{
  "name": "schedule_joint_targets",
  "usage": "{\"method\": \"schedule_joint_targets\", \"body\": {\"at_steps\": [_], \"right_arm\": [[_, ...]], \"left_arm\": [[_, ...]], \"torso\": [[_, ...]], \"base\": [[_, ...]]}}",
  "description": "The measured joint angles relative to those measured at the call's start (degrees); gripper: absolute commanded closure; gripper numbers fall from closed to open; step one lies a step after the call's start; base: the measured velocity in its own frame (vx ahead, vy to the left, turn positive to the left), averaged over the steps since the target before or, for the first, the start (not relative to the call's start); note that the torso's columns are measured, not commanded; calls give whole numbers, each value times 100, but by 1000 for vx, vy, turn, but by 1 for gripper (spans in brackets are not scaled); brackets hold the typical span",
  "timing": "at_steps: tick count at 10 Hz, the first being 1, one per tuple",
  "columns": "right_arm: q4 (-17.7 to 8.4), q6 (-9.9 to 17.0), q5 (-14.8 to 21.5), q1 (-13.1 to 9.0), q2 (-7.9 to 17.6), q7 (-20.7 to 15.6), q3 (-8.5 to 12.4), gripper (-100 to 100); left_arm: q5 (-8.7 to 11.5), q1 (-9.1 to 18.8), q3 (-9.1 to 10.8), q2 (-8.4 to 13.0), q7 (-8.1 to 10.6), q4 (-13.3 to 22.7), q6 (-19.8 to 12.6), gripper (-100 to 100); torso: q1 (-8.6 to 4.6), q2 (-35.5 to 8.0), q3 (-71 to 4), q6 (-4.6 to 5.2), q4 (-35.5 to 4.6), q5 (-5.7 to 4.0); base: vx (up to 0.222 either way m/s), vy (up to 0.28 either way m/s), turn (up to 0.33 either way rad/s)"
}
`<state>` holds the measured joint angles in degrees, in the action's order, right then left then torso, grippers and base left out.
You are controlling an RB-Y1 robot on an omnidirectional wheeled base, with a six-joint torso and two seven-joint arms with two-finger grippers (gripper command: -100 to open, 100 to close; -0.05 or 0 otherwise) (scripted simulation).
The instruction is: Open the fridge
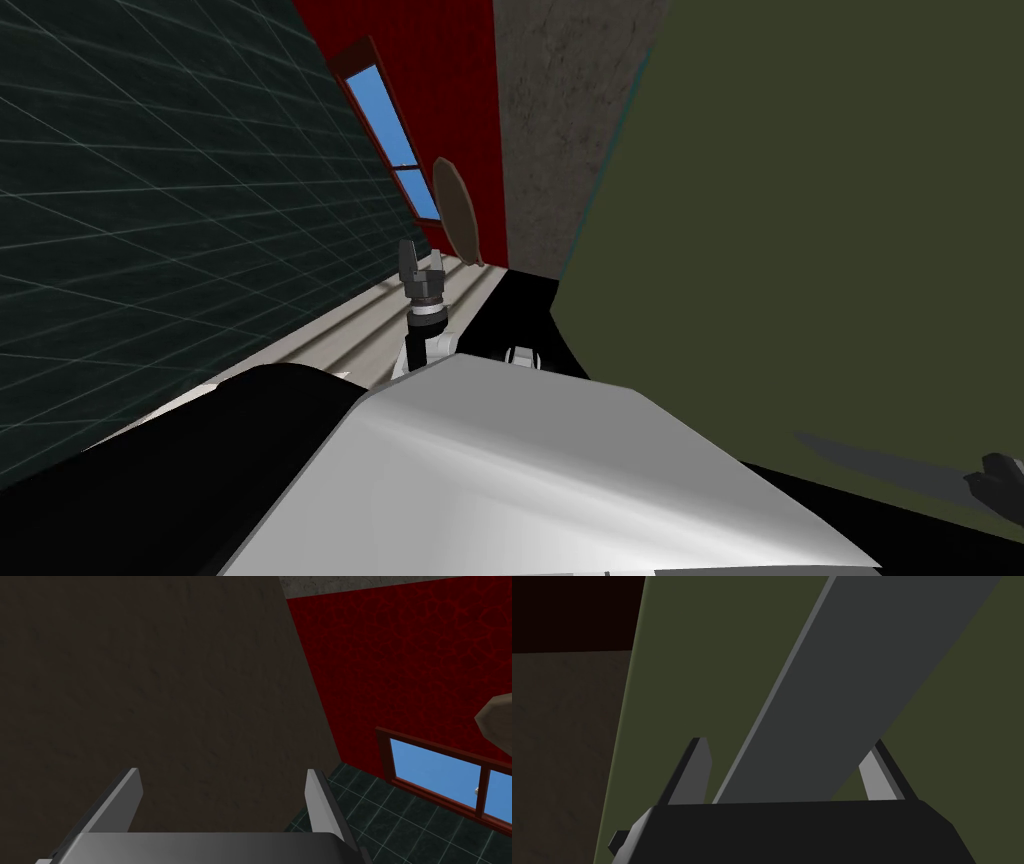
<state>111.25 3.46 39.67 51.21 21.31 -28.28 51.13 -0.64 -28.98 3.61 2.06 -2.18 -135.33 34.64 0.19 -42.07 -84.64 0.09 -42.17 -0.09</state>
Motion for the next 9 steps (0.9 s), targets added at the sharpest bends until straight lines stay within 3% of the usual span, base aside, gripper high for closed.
{"method": "schedule_joint_targets", "body": {"at_steps": [9], "right_arm": [[16, 498, -3, 193, -329, -21, 237, 100]], "left_arm": [[0, 1, 0, 0, 0, 0, 0, 0]], "torso": [[-14, 5, -11, -36, 3, 7]], "base": [[58, 240, -67]]}}
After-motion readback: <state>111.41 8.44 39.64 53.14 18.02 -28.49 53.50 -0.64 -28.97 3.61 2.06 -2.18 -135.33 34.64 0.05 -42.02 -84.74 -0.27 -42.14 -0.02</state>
